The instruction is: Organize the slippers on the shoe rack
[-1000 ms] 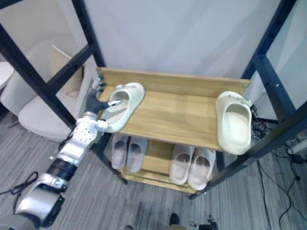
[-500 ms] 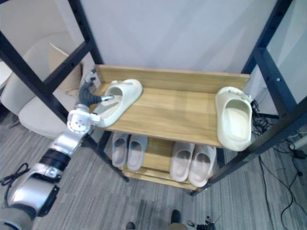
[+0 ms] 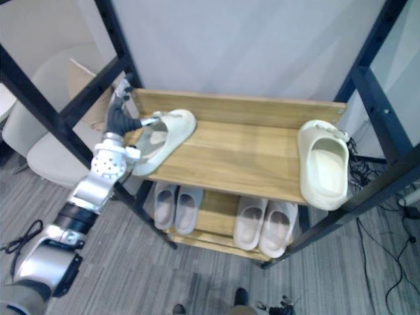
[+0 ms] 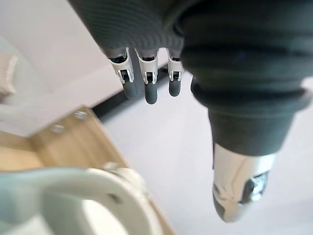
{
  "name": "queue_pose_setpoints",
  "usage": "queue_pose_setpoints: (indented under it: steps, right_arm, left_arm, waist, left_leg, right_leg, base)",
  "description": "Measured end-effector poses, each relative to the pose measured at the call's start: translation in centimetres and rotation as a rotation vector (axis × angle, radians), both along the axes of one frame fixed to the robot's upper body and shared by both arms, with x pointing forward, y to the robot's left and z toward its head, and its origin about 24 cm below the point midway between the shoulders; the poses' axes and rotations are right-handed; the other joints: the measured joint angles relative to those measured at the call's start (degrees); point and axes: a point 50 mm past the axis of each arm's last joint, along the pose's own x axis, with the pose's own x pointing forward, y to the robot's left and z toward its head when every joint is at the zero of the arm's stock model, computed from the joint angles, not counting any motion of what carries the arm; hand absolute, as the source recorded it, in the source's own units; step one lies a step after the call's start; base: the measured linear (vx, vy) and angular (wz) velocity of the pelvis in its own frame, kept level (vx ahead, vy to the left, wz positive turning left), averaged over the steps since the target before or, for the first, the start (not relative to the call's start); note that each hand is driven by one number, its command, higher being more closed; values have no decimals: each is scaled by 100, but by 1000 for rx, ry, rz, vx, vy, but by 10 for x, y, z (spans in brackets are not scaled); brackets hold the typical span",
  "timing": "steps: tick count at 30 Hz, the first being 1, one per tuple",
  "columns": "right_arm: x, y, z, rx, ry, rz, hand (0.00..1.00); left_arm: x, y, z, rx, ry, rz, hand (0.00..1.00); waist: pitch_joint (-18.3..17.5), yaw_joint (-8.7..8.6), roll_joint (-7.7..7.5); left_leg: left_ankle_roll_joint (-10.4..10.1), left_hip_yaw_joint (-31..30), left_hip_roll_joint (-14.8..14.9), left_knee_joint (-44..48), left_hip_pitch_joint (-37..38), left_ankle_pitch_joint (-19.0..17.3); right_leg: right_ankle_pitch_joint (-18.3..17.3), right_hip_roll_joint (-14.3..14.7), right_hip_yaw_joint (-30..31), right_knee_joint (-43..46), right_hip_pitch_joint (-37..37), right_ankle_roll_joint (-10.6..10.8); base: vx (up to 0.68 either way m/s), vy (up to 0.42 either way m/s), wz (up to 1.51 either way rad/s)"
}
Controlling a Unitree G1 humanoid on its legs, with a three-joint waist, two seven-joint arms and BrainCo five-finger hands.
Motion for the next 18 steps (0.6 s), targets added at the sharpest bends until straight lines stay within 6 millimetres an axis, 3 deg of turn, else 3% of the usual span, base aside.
queue_pose_setpoints:
  steps: [10,18]
  right_arm:
    - [0,-2,1,-2,0,4,0]
    - [-1,-2,0,-2,2,3,0]
  left_arm:
    - [-2,-1,0,14,-9,-3,0]
    - [7,15,-20,99,77,93,0]
  waist:
    - [39,-15,53]
    - [41,-47,82]
  left_leg:
    - [11,-26,8,-8,120,-10]
    - [8,11,13,-25,87,-11]
  right_leg:
    - [-15,1,-25,-2,138,-11]
    - [-16,12,16,0,68,-8]
  base:
    - [-7,0,1]
    - [9,-2,-2]
